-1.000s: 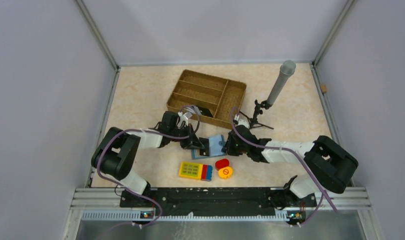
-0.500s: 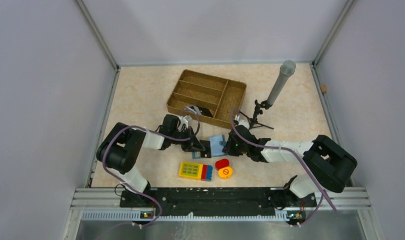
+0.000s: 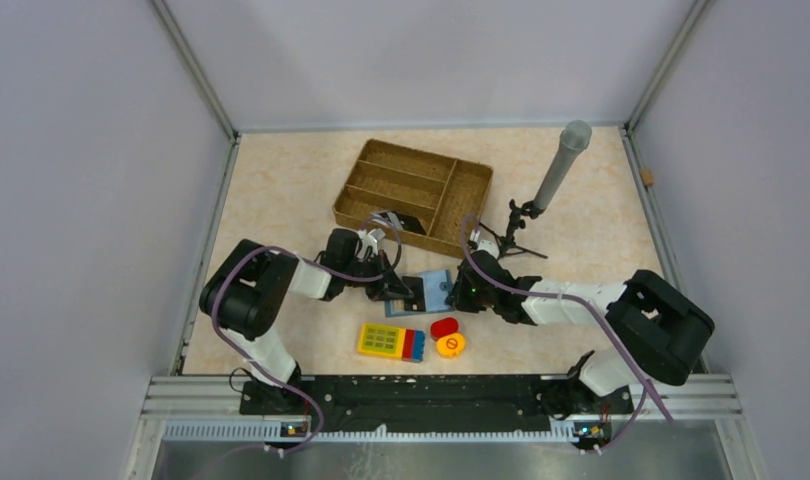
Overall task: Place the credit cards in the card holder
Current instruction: Insert the credit card into the card holder.
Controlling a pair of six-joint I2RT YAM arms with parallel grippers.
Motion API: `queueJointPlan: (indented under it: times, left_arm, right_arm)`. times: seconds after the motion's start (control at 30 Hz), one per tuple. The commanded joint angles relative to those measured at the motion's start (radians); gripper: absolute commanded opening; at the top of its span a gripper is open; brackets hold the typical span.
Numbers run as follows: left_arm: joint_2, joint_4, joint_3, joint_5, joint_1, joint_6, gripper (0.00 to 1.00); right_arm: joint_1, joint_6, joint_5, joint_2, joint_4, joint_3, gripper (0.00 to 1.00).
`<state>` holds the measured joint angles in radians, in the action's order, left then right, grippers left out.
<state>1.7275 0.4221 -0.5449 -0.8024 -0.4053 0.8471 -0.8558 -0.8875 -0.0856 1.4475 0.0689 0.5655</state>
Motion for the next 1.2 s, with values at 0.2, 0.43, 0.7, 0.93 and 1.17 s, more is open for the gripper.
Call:
queueJointPlan:
  times: [0.2,0.43,0.7,0.93,1.17]
  left_arm:
    - [0.061,0.042,-0.008,0.006,0.002,-0.038,0.0]
    - [0.082,0.073,-0.009,0.0,0.002,-0.046,0.0]
    - [0.108,0.159,-0.004,0.006,0.002,-0.031,0.0]
    - [0.113,0.123,-0.027,0.024,0.002,-0.073,0.0]
    - [0.11,0.156,-0.012,0.032,-0.001,-0.076,0.0]
  right_arm:
    - [-0.022,-0.008,-0.012,0.01,-0.004,0.047,0.0]
    - [-0.023,-0.008,-0.013,0.013,-0.009,0.051,0.0]
    - [-0.028,-0.008,-0.014,0.013,-0.013,0.055,0.0]
    - [-0.032,-0.006,-0.022,0.01,-0.026,0.06,0.0]
    - [-0.033,-0.007,-0.022,0.012,-0.027,0.064,0.0]
